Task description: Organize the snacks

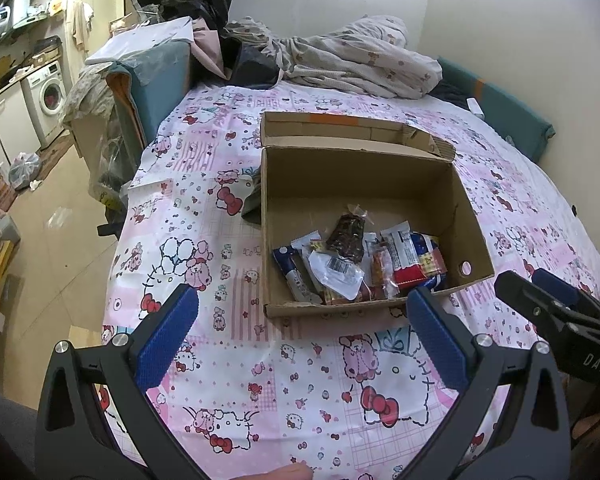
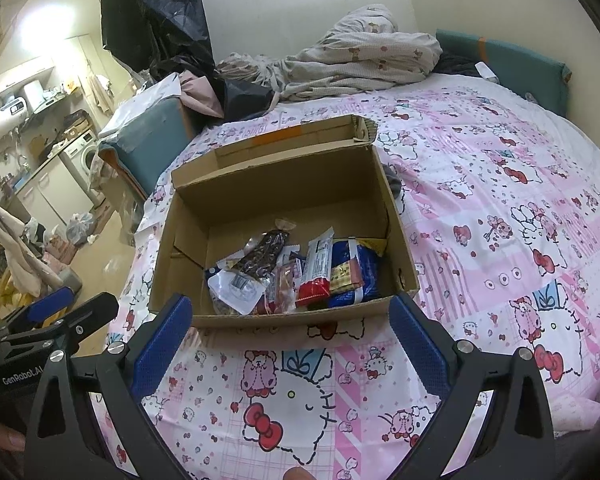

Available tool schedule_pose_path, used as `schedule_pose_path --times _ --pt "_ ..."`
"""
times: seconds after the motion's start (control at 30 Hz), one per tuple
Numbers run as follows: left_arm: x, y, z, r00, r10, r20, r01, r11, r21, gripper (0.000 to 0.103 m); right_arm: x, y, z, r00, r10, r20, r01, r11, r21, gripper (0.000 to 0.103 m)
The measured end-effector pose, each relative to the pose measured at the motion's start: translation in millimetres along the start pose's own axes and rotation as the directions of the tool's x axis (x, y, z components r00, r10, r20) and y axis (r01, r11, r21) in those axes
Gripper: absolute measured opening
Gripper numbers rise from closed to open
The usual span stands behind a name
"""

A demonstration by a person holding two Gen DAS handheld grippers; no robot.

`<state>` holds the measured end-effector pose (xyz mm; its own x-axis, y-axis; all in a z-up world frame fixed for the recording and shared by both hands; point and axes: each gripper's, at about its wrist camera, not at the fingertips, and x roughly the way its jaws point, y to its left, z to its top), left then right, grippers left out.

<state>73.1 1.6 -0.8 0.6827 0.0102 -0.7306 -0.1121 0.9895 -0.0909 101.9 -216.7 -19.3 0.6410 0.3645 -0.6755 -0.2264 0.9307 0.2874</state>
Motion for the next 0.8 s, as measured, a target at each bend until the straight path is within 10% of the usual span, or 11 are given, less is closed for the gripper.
schedule_pose_path --times 0.8 --pt "-0.1 -1.0 1.8 1.0 -0.011 0.002 0.011 1.0 -0.001 0.103 2.4 1.0 0.4 1.0 0.004 -0.001 -0.004 1.0 -0.008 0.101"
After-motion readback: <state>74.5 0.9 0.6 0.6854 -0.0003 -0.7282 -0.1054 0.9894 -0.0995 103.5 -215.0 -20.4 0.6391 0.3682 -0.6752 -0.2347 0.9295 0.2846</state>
